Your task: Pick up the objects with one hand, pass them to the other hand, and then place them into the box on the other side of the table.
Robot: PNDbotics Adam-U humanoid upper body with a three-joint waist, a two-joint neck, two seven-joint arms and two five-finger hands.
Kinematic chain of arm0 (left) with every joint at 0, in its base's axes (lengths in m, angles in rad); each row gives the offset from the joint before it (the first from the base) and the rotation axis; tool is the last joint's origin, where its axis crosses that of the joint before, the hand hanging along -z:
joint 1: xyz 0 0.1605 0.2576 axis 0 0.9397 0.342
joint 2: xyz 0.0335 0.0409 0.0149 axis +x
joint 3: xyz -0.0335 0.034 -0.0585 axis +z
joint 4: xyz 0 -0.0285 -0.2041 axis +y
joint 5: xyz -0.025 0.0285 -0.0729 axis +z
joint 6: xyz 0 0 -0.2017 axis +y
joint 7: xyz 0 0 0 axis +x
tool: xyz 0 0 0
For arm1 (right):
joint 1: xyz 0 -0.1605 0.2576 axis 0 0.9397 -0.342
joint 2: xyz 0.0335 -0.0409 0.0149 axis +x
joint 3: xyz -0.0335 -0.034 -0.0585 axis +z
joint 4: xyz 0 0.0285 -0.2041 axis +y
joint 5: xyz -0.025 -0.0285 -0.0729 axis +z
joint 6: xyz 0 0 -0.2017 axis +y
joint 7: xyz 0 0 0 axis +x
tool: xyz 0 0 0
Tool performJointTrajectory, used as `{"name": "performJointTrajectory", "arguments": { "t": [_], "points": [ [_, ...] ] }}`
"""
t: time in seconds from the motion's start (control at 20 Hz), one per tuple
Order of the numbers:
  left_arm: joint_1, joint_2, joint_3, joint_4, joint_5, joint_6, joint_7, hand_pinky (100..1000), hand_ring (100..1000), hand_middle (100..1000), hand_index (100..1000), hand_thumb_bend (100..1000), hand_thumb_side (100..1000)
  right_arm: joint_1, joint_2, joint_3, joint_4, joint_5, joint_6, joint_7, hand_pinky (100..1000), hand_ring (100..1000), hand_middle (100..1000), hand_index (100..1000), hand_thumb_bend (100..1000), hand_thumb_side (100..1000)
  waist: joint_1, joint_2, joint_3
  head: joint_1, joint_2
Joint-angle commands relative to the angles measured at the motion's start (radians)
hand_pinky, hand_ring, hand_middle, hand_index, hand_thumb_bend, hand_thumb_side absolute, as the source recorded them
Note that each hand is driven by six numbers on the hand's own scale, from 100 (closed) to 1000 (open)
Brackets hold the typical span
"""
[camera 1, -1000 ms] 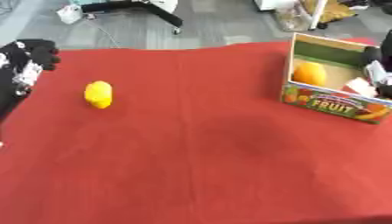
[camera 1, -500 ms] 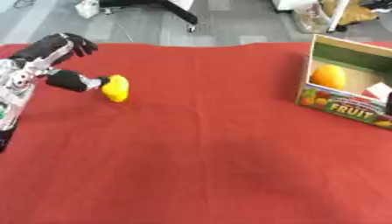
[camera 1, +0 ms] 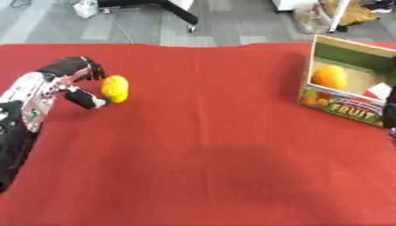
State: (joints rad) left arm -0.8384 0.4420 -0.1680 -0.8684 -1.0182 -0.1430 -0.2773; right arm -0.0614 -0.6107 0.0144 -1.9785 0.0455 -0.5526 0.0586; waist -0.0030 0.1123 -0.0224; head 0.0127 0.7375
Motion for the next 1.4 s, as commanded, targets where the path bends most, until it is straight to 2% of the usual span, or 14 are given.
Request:
{"name": "performJointTrajectory", "arguments": {
  "t": [0.05, 0.15, 0.25, 0.3, 0.35, 0.4, 0.5, 0.65, 0.75, 0.85, 0.95, 1.15, 1.2, 1.4],
  "points": [
    [-0.029, -0.004, 0.016, 0.018, -0.033, 0.023, 0.072, 748, 659, 616, 758, 344, 255, -0.01, -0.009, -0.002, -0.021, -0.012, 0.0, 0.012, 160, 294, 280, 918, 100, 407, -0.015, -0.015, -0.005, 0.005, -0.003],
    [-0.029, -0.015, 0.017, 0.031, -0.057, 0.043, 0.117, 746, 655, 612, 755, 336, 233, -0.011, -0.006, 0.0, -0.021, -0.013, 0.002, 0.015, 158, 293, 279, 918, 100, 410, -0.015, -0.012, -0.01, 0.007, -0.004],
    [-0.028, -0.024, 0.02, 0.042, -0.079, 0.064, 0.166, 727, 616, 571, 719, 280, 159, -0.011, -0.003, 0.002, -0.021, -0.012, 0.004, 0.019, 157, 292, 278, 917, 100, 418, -0.016, -0.009, -0.015, 0.009, -0.006],
    [-0.027, -0.028, 0.021, 0.047, -0.089, 0.073, 0.193, 702, 576, 527, 673, 200, 114, -0.011, 0.0, 0.003, -0.021, -0.012, 0.006, 0.021, 157, 292, 278, 917, 100, 422, -0.016, -0.008, -0.016, 0.009, -0.007],
    [-0.024, -0.033, 0.022, 0.053, -0.096, 0.08, 0.22, 702, 576, 527, 673, 200, 114, -0.01, 0.001, 0.004, -0.021, -0.012, 0.008, 0.023, 157, 292, 278, 917, 100, 422, -0.016, -0.008, -0.017, 0.01, -0.007],
    [-0.022, -0.036, 0.024, 0.058, -0.098, 0.088, 0.248, 651, 508, 450, 575, 100, 100, -0.01, 0.003, 0.005, -0.021, -0.012, 0.01, 0.025, 156, 292, 278, 917, 100, 427, -0.015, -0.007, -0.018, 0.01, -0.007],
    [-0.018, -0.039, 0.027, 0.068, -0.087, 0.098, 0.3, 624, 474, 393, 514, 100, 132, -0.01, 0.004, 0.006, -0.021, -0.012, 0.013, 0.026, 157, 292, 278, 917, 100, 430, -0.015, -0.006, -0.019, 0.01, -0.006],
    [-0.013, -0.035, 0.03, 0.065, -0.043, 0.091, 0.352, 616, 464, 369, 486, 100, 158, -0.01, 0.005, 0.006, -0.021, -0.013, 0.015, 0.025, 157, 292, 278, 916, 100, 432, -0.014, -0.006, -0.02, 0.012, -0.007],
    [-0.005, -0.03, 0.031, 0.039, 0.067, 0.03, 0.353, 615, 461, 362, 473, 100, 197, -0.011, 0.005, 0.008, -0.021, -0.015, 0.014, 0.025, 157, 292, 277, 915, 100, 435, -0.014, -0.006, -0.02, 0.012, -0.008],
    [0.005, -0.014, 0.024, 0.005, 0.22, -0.048, 0.322, 614, 456, 357, 463, 100, 227, -0.014, 0.003, 0.01, -0.021, -0.018, 0.012, 0.027, 158, 292, 277, 915, 100, 435, -0.013, -0.006, -0.018, 0.012, -0.009],
    [0.016, -0.001, 0.014, -0.037, 0.389, -0.092, 0.279, 611, 453, 351, 453, 100, 266, -0.02, -0.002, 0.015, -0.021, -0.022, 0.005, 0.03, 158, 292, 278, 914, 100, 432, -0.013, -0.007, -0.016, 0.011, -0.01],
    [0.038, 0.003, -0.03, -0.131, 0.729, -0.111, 0.163, 610, 450, 347, 444, 100, 333, -0.055, -0.025, 0.039, -0.021, -0.039, -0.026, 0.045, 162, 294, 280, 915, 100, 413, -0.014, -0.01, -0.012, 0.013, -0.009],
    [0.043, 0.0, -0.045, -0.156, 0.807, -0.11, 0.132, 610, 450, 347, 443, 100, 353, -0.071, -0.035, 0.05, -0.021, -0.045, -0.041, 0.054, 163, 296, 278, 915, 100, 431, -0.015, -0.011, -0.012, 0.013, -0.009],
    [0.069, -0.015, -0.116, -0.258, 1.088, -0.084, 0.017, 614, 454, 348, 443, 100, 403, -0.166, -0.088, 0.105, -0.021, -0.066, -0.12, 0.106, 154, 297, 280, 913, 100, 349, -0.015, -0.015, -0.011, 0.014, -0.007]
  ]
}}
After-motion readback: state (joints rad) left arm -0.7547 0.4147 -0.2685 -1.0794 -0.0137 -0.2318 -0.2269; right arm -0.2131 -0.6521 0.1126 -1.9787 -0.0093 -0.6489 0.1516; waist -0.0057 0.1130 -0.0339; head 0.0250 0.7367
